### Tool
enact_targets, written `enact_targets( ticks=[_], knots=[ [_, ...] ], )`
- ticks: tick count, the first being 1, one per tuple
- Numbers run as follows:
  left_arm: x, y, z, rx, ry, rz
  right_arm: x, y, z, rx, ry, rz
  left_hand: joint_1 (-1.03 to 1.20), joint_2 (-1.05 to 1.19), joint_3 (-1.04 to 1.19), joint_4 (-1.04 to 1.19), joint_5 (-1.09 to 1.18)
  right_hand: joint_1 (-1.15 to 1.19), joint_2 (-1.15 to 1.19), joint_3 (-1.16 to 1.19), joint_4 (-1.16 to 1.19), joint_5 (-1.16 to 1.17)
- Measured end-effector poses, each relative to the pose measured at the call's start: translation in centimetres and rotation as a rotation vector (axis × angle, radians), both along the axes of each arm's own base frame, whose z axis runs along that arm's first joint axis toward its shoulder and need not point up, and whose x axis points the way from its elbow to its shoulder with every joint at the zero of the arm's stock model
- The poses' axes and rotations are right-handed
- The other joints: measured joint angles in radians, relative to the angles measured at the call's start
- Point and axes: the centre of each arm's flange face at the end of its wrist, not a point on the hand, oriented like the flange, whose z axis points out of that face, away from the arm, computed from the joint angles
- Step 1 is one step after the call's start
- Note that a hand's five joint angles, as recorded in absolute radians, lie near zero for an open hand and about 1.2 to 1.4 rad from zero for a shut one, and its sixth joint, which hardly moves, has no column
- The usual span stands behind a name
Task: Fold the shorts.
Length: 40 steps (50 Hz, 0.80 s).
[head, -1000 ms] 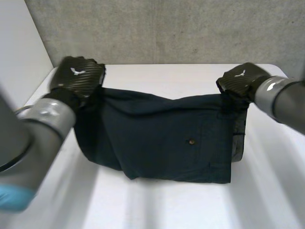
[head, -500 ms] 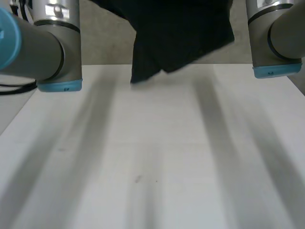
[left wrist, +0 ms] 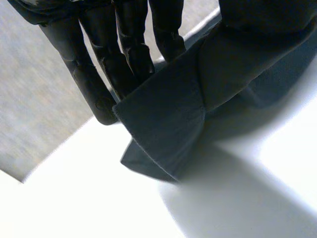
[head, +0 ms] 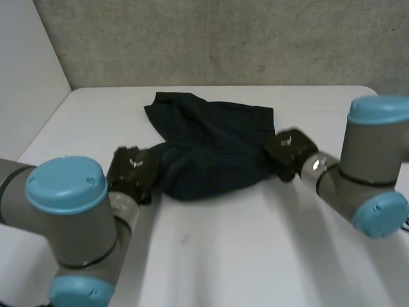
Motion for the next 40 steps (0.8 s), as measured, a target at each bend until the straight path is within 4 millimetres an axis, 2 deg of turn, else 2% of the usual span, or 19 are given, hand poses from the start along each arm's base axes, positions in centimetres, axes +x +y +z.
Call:
enact_targets(
  ticks=[1, 2, 3, 7, 8, 9, 10, 11, 15, 21, 26, 32, 35, 36, 40],
  knots=[
    [0.3, 0.6, 0.1, 0.020, 0.002, 0.001, -0.5, 0.8, -0.8, 0.037, 0.014, -0.002, 0.000, 0.000, 0.000, 0.000, 0.000, 0.000, 0.000, 0.000, 0.000, 0.000],
    [0.3, 0.6, 0.1, 0.020, 0.002, 0.001, -0.5, 0.8, -0.8, 0.037, 0.014, -0.002, 0.000, 0.000, 0.000, 0.000, 0.000, 0.000, 0.000, 0.000, 0.000, 0.000],
    [0.8, 1.6, 0.5, 0.048, 0.004, 0.003, -1.0, 1.7, -1.5, 0.070, 0.026, -0.002, 0.000, 0.000, 0.000, 0.000, 0.000, 0.000, 0.000, 0.000, 0.000, 0.000],
    [1.7, 3.3, 1.8, 0.073, 0.015, 0.001, -2.1, 3.2, -1.7, 0.108, 0.033, -0.006, -0.070, -0.128, -0.108, -0.115, -0.086, -0.028, -0.044, -0.037, -0.039, -0.034],
    [2.2, 3.9, 2.4, 0.072, 0.021, -0.001, -2.7, 3.7, -1.4, 0.116, 0.029, -0.010, -0.379, -0.386, -0.377, -0.389, -0.356, -0.160, -0.220, -0.221, -0.215, -0.191],
    [2.6, 4.5, 3.2, 0.066, 0.027, -0.002, -3.3, 4.2, -1.0, 0.116, 0.020, -0.016, -0.593, -0.589, -0.579, -0.593, -0.563, -0.312, -0.411, -0.393, -0.406, -0.375],
    [2.8, 4.7, 3.5, 0.061, 0.030, -0.003, -3.6, 4.3, -0.7, 0.113, 0.014, -0.020, -0.668, -0.686, -0.676, -0.693, -0.668, -0.428, -0.549, -0.533, -0.546, -0.518],
    [2.9, 4.9, 3.7, 0.057, 0.032, -0.004, -3.9, 4.5, -0.5, 0.108, 0.008, -0.025, -0.668, -0.686, -0.676, -0.693, -0.668, -0.504, -0.638, -0.638, -0.640, -0.614],
    [3.4, 5.2, 4.5, 0.035, 0.041, -0.003, -5.2, 4.7, 1.1, 0.060, -0.035, -0.060, -0.769, -0.829, -0.821, -0.841, -0.814, -0.633, -0.781, -0.798, -0.817, -0.790],
    [4.0, 4.2, 4.6, 0.044, 0.041, -0.009, -6.4, 5.3, 2.9, 0.008, -0.129, -0.115, -0.770, -0.845, -0.834, -0.851, -0.827, -0.633, -0.781, -0.798, -0.818, -0.790],
    [4.6, 3.2, 4.0, 0.086, 0.038, -0.020, -6.7, 6.0, 2.9, 0.023, -0.170, -0.132, -0.770, -0.845, -0.834, -0.851, -0.828, -0.633, -0.781, -0.798, -0.818, -0.790],
    [5.3, 2.7, 2.5, 0.213, 0.059, -0.089, -6.6, 7.4, 1.3, 0.053, -0.178, -0.123, -0.770, -0.845, -0.834, -0.851, -0.827, -0.633, -0.780, -0.795, -0.816, -0.786],
    [5.3, 2.8, 2.3, 0.232, 0.064, -0.098, -6.5, 7.5, 0.9, 0.046, -0.173, -0.117, -0.770, -0.845, -0.834, -0.851, -0.827, -0.629, -0.778, -0.795, -0.815, -0.786],
    [5.3, 2.9, 2.0, 0.258, 0.076, -0.108, -6.4, 7.5, 0.1, 0.034, -0.158, -0.108, -0.770, -0.842, -0.832, -0.847, -0.822, -0.629, -0.778, -0.786, -0.795, -0.757],
    [5.2, 2.9, 1.7, 0.282, 0.094, -0.106, -6.3, 7.2, -1.3, 0.029, -0.139, -0.101, -0.765, -0.815, -0.809, -0.821, -0.786, -0.629, -0.778, -0.769, -0.767, -0.748]
  ],
)
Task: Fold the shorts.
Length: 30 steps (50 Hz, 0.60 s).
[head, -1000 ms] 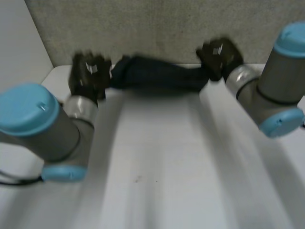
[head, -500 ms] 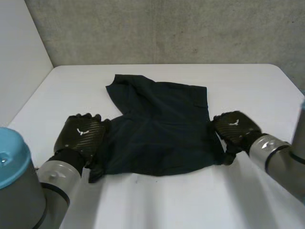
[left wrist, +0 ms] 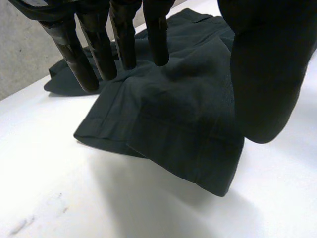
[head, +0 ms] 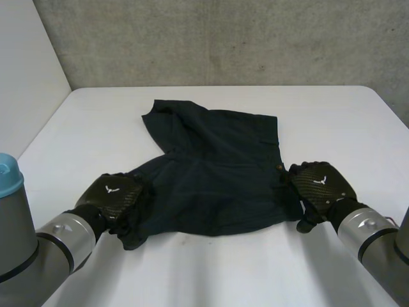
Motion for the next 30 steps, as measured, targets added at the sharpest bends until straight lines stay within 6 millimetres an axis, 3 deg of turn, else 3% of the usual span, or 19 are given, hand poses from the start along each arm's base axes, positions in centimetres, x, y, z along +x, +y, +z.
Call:
enact_targets(
  ticks=[8, 18, 24, 25, 30],
  knots=[
    [-0.5, -1.2, -1.0, 0.016, 0.006, 0.017, 0.2, -0.4, -1.5, 0.008, 0.006, 0.003, 0.036, 0.039, 0.041, 0.045, 0.044, 0.000, 0.000, 0.012, 0.010, 0.006],
    [-0.6, -2.8, -2.4, 0.037, -0.008, 0.034, 0.9, 0.0, -1.7, -0.004, -0.007, 0.021, 0.192, 0.179, 0.178, 0.188, 0.179, 0.000, 0.001, 0.016, 0.010, 0.007],
    [-0.5, -2.6, -2.7, 0.051, -0.015, 0.038, 1.0, -0.1, -1.9, 0.011, -0.028, 0.007, 0.580, 0.577, 0.560, 0.567, 0.554, 0.002, 0.000, 0.017, 0.012, 0.008],
    [-0.5, -2.6, -2.7, 0.050, -0.015, 0.038, 1.1, -0.1, -2.0, 0.020, -0.034, 0.005, 0.741, 0.724, 0.711, 0.719, 0.706, 0.009, 0.000, 0.021, 0.016, 0.010],
    [-0.5, -2.6, -2.2, 0.031, -0.006, 0.038, 1.4, -0.5, -2.8, 0.050, -0.046, 0.005, 0.762, 0.807, 0.802, 0.817, 0.765, 0.058, 0.073, 0.066, 0.055, 0.040]
  ],
)
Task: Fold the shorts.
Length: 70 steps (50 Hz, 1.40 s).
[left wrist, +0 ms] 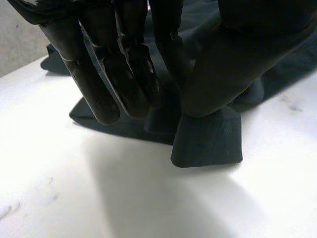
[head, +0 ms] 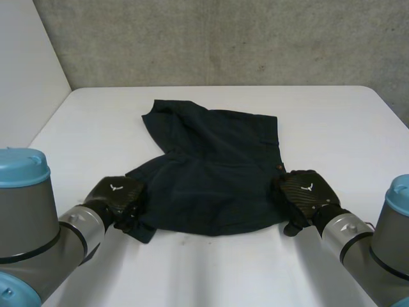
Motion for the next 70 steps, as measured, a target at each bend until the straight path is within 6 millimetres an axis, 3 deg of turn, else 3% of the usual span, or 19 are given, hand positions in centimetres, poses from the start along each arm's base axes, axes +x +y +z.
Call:
enact_targets(
  ticks=[7, 14, 18, 25, 26, 33, 37, 43, 52, 53, 54, 59, 70],
  knots=[
    [-0.1, 0.3, 1.9, -0.061, 0.031, -0.004, 0.8, -0.6, -1.2, 0.030, -0.002, 0.010, 0.000, 0.001, 0.001, 0.000, 0.000, 0.080, 0.097, 0.091, 0.084, 0.081],
    [-0.1, 0.6, 3.8, -0.124, 0.062, -0.007, 1.2, -2.0, -2.1, -0.007, 0.017, -0.031, 0.000, 0.001, 0.001, 0.000, 0.000, 0.517, 0.643, 0.627, 0.633, 0.611],
    [0.0, 0.7, 4.5, -0.147, 0.071, -0.005, 1.1, -3.1, -1.5, -0.061, 0.021, -0.078, 0.000, 0.001, 0.001, 0.000, 0.000, 0.552, 0.705, 0.701, 0.709, 0.668],
    [0.3, 1.1, 6.3, -0.206, 0.083, 0.007, 0.9, -3.6, 1.8, -0.160, 0.004, -0.106, 0.000, 0.003, 0.003, 0.000, 0.000, 0.552, 0.705, 0.701, 0.711, 0.677],
    [0.5, 1.5, 7.1, -0.230, 0.088, 0.008, 0.9, -3.2, 3.4, -0.185, 0.017, -0.093, 0.000, 0.003, 0.003, 0.000, 0.000, 0.552, 0.705, 0.701, 0.712, 0.677],
    [1.4, 4.4, 9.4, -0.255, 0.046, -0.022, 0.2, 0.0, 7.5, -0.158, 0.176, 0.004, 0.000, 0.003, 0.003, 0.000, 0.000, 0.552, 0.706, 0.701, 0.712, 0.685],
    [1.9, 6.6, 8.8, -0.204, -0.048, -0.073, -0.6, 2.3, 9.0, -0.091, 0.301, 0.076, 0.000, 0.003, 0.003, 0.000, 0.000, 0.552, 0.705, 0.701, 0.712, 0.691],
    [1.7, 8.4, 6.6, -0.134, -0.150, -0.161, -1.1, 4.2, 9.1, -0.020, 0.400, 0.140, 0.000, 0.003, 0.003, 0.000, 0.000, 0.552, 0.705, 0.701, 0.712, 0.691],
    [0.1, 6.8, 1.8, -0.071, -0.196, -0.190, -0.4, 3.6, 5.8, 0.057, 0.392, 0.181, -0.005, -0.002, -0.002, -0.006, -0.002, 0.552, 0.705, 0.701, 0.712, 0.695],
    [-0.1, 6.6, 1.3, -0.067, -0.202, -0.188, -0.2, 3.4, 5.1, 0.068, 0.386, 0.184, -0.217, -0.247, -0.241, -0.233, -0.194, 0.564, 0.706, 0.701, 0.712, 0.699],
    [-0.2, 6.5, 1.0, -0.066, -0.205, -0.186, -0.1, 3.4, 4.8, 0.072, 0.383, 0.185, -0.353, -0.367, -0.345, -0.358, -0.314, 0.566, 0.705, 0.701, 0.712, 0.700],
    [-0.5, 6.7, 0.2, -0.071, -0.227, -0.173, 0.3, 2.9, 3.4, 0.085, 0.355, 0.176, -0.613, -0.645, -0.637, -0.654, -0.611, 0.571, 0.705, 0.701, 0.712, 0.701],
    [0.5, 7.9, 0.8, -0.082, -0.247, -0.094, 0.3, 2.5, 3.3, 0.076, 0.323, 0.149, -0.737, -0.792, -0.785, -0.809, -0.763, 0.571, 0.706, 0.701, 0.712, 0.701]
  ],
)
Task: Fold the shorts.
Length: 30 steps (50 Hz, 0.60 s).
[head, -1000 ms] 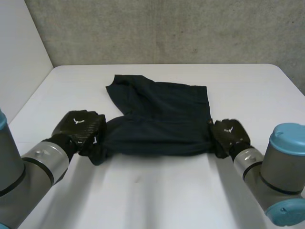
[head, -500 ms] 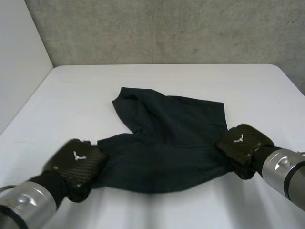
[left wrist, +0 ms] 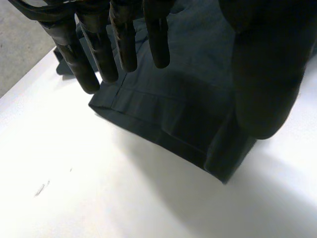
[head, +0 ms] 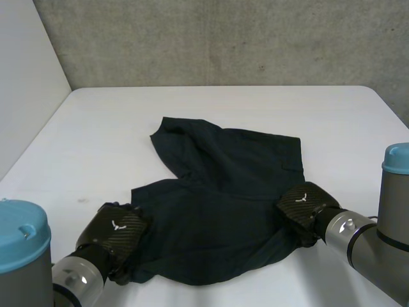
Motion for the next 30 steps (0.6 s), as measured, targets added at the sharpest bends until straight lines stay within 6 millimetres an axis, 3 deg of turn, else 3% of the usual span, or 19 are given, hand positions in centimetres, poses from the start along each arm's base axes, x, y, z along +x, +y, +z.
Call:
enact_targets(
  ticks=[13, 15, 16, 18, 21, 25, 27, 29, 30],
  knots=[
    [0.3, 1.5, -1.5, 0.083, -0.023, -0.007, 0.0, 0.0, 0.0, 0.003, -0.007, -0.007, -0.004, -0.006, -0.006, 0.002, 0.000, 0.000, 0.000, 0.000, 0.000, 0.000],
    [0.0, 1.1, -2.0, 0.086, -0.028, -0.007, 0.0, -0.1, 0.1, -0.003, -0.013, -0.009, 0.227, 0.199, 0.197, 0.214, 0.213, 0.000, 0.000, 0.000, 0.000, 0.000],
    [-0.2, 0.7, -2.2, 0.082, -0.028, -0.007, 0.1, -0.2, 0.2, -0.006, -0.014, -0.009, 0.422, 0.406, 0.381, 0.400, 0.394, 0.000, 0.000, 0.000, 0.000, 0.000],
    [-0.9, -0.4, -2.4, 0.058, -0.018, -0.005, 0.2, -0.4, 0.5, -0.019, -0.017, -0.007, 0.737, 0.691, 0.683, 0.704, 0.694, 0.000, 0.000, 0.000, 0.000, 0.000],
    [-2.1, -2.5, -2.1, -0.003, 0.011, 0.000, 0.5, -1.1, 1.1, -0.053, -0.024, -0.005, 0.756, 0.787, 0.779, 0.800, 0.751, 0.000, 0.000, 0.000, 0.000, 0.000],
    [-3.8, -6.6, 0.2, -0.160, 0.074, 0.012, 1.2, -3.1, 2.8, -0.149, -0.046, -0.015, 0.756, 0.792, 0.787, 0.808, 0.752, 0.000, 0.000, 0.000, 0.000, 0.000],
    [-4.9, -9.9, 3.0, -0.322, 0.124, 0.022, 2.0, -5.2, 4.6, -0.254, -0.077, -0.028, 0.756, 0.793, 0.787, 0.809, 0.751, 0.000, 0.000, 0.000, 0.000, 0.000],
    [-5.5, -11.6, 4.9, -0.427, 0.152, 0.028, 2.5, -6.6, 6.0, -0.330, -0.104, -0.035, 0.756, 0.793, 0.787, 0.809, 0.751, 0.000, 0.000, 0.000, 0.000, 0.000],
    [-6.1, -13.7, 7.8, -0.581, 0.188, 0.037, 3.2, -8.3, 8.1, -0.440, -0.146, -0.041, 0.756, 0.793, 0.787, 0.809, 0.751, 0.000, 0.000, 0.000, 0.000, 0.000]
  ],
)
